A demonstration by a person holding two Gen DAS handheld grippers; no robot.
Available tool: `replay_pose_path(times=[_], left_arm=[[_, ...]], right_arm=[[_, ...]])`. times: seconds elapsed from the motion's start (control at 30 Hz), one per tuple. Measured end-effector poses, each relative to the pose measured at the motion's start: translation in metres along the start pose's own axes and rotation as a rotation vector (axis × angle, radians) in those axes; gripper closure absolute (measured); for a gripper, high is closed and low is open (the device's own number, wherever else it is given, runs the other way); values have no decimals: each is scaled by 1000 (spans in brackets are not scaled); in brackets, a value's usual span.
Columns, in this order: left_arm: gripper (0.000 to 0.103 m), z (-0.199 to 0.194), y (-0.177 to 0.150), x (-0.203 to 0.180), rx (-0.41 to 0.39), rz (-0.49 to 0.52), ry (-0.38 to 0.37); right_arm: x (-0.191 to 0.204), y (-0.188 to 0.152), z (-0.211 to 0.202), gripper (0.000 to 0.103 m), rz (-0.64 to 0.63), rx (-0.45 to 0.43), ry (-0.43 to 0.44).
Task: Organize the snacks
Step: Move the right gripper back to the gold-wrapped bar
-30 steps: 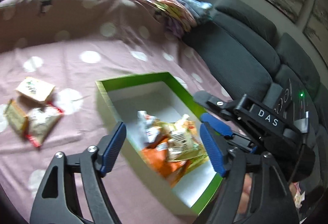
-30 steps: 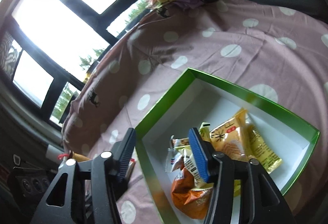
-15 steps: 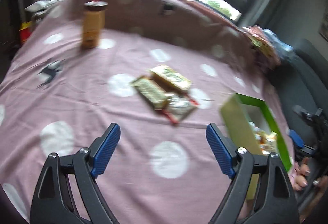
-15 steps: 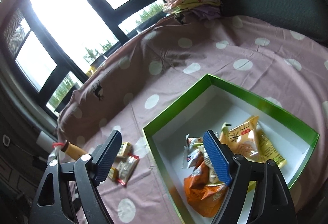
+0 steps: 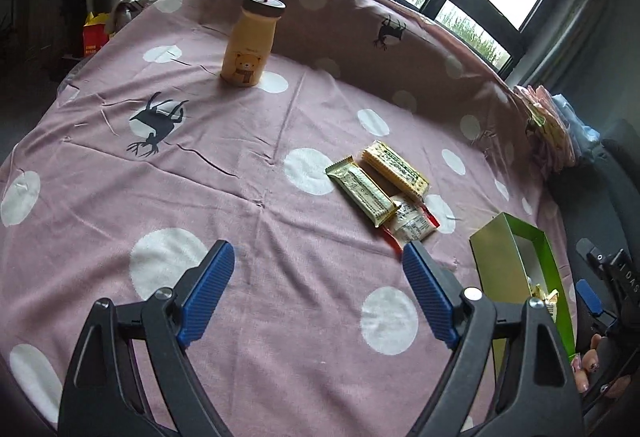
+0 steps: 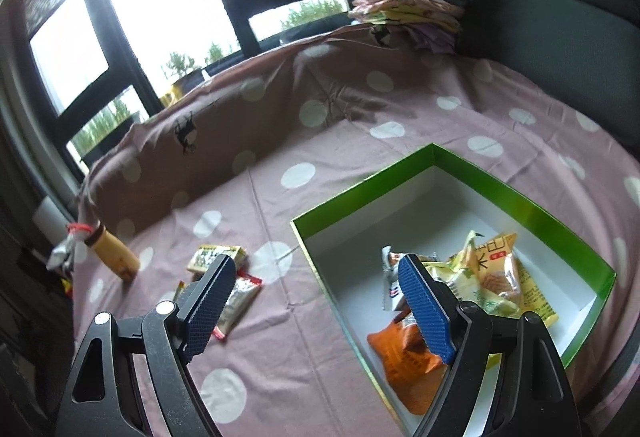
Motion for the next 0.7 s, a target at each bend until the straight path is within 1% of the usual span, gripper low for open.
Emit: replay_pose_path(times=[0.1, 0.23, 0.43, 0.53, 0.7], left_arm=[[17, -6, 2, 4, -15, -21, -6], [17, -11, 4, 4, -18, -33, -40], [16, -14, 7, 8, -43, -30, -30], [16, -11, 8, 15, -42, -40, -11], [15, -5, 10, 30, -24, -52, 71]], right_arm=[[8, -6, 3, 19, -2, 21, 18], [21, -15, 9, 19, -17, 57, 71], [43, -30, 19, 19, -64, 103, 105], [52, -38, 26, 19, -95, 132, 111], [66, -50, 39, 19, -134, 176, 103]])
Point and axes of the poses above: each gripper's, at about its wrist camera, not at the fingertips, and z roughly the way its jaws point, x to its left, y to its top, the point moved 1 cm from there along z, roughly the way its jaws point, and after that the axes turned 12 degrees about -x, right-handed, at the moved point
